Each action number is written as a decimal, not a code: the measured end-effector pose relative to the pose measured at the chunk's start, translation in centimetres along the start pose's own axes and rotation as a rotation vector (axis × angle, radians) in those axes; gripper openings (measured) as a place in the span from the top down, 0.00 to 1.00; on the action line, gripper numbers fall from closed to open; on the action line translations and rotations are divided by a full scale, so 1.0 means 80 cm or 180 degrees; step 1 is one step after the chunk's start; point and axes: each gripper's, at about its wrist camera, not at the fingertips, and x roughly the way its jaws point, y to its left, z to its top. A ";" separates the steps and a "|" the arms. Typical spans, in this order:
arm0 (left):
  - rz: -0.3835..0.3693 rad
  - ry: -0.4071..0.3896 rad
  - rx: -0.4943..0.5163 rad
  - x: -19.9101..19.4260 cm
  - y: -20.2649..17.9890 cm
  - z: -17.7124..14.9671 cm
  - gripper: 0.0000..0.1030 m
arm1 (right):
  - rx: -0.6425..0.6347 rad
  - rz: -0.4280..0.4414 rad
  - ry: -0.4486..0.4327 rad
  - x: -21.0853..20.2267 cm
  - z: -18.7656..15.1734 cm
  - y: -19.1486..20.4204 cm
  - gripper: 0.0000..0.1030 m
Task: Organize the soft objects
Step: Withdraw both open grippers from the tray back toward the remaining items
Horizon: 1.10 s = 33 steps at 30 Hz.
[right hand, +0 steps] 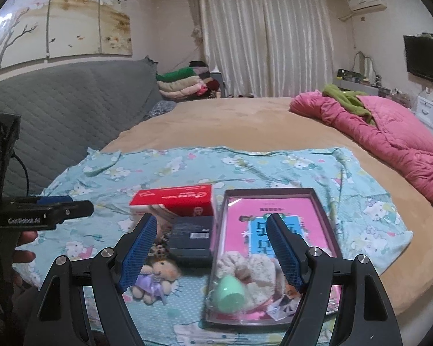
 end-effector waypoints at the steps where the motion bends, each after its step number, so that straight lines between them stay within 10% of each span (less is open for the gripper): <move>1: 0.0017 -0.0003 -0.0023 -0.001 0.005 0.000 0.29 | -0.0007 0.0012 0.0008 0.001 0.000 0.004 0.23; 33: -0.0035 0.0220 -0.0410 0.069 0.076 -0.029 0.29 | 0.0095 0.0433 0.0865 0.104 -0.077 0.076 0.23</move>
